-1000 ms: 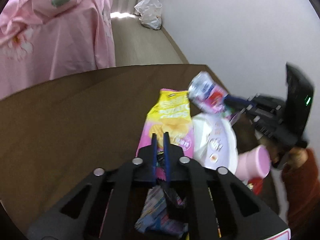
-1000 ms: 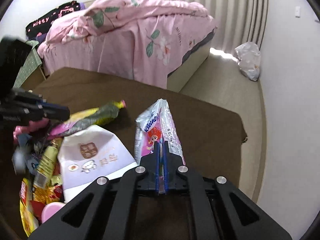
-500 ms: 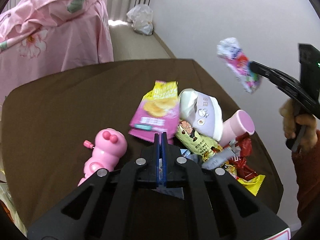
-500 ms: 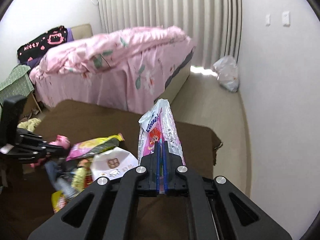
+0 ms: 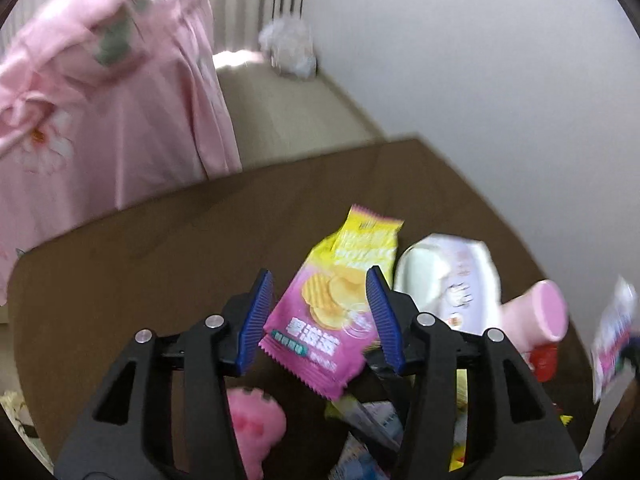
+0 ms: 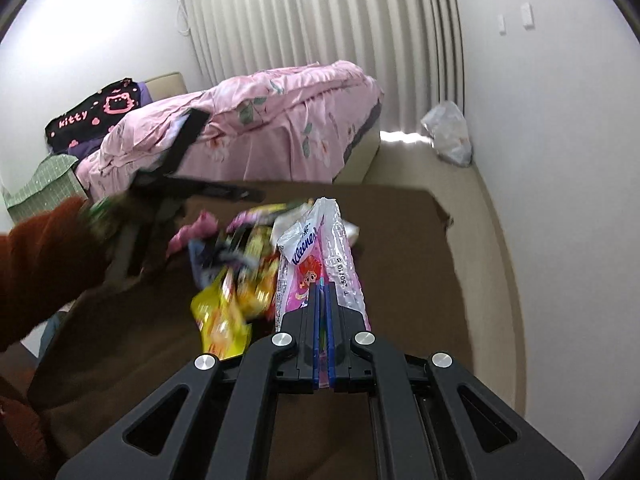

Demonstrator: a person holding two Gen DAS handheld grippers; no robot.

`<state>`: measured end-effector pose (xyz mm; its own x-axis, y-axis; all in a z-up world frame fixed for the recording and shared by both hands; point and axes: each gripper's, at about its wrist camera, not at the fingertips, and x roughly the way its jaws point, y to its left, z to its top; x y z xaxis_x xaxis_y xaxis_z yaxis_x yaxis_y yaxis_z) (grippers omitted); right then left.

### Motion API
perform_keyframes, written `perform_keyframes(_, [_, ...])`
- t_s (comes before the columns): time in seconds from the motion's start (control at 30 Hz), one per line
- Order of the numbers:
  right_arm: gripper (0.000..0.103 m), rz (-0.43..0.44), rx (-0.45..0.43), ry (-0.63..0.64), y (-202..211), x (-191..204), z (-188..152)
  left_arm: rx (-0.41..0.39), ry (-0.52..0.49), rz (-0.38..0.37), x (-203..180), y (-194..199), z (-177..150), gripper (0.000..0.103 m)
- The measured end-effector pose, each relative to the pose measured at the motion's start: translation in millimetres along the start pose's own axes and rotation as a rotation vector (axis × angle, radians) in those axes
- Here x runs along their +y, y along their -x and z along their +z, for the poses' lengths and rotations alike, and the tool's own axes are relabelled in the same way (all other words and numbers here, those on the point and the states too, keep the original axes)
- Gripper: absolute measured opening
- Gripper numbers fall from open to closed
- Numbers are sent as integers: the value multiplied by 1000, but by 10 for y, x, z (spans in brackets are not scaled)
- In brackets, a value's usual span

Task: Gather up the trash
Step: 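Grasp the pink-yellow potato chip bag with the left gripper while the right holds a pink wrapper, then carry the chip bag and pink wrapper over the yellow trash bag with both grippers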

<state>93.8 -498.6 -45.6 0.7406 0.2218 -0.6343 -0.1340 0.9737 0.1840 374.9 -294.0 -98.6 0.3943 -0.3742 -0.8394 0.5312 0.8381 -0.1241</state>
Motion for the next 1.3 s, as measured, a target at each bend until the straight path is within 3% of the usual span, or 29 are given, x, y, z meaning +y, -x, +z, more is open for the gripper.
perform_keyframes(0.07, [4,17,20,-35,-14,11,-140,81,-12,23,-4,-173,-22,46])
perform_keyframes(0.17, [4,32,47,-57,-55,28,-277,92,-45,51,-99,-143,-90,46])
perform_keyframes(0.33, [4,51,34,-101,-65,25,-319,97,-113,114,-250,-80,-245,26])
perform_keyframes(0.47, [4,46,-5,-100,40,74,-265,56,-75,106,-206,148,-323,24])
perform_keyframes(0.67, [4,48,-51,-94,194,149,-143,-83,1,51,-179,1000,-549,23])
perform_keyframes(0.77, [4,59,-48,-71,190,274,-136,-115,63,36,-146,1365,-834,24])
perform_keyframes(1.1, [4,105,-50,-6,240,740,-57,-141,253,37,65,1895,-1866,25])
perform_keyframes(1.3, [4,109,-58,51,311,1049,36,-188,316,37,210,2199,-2185,26])
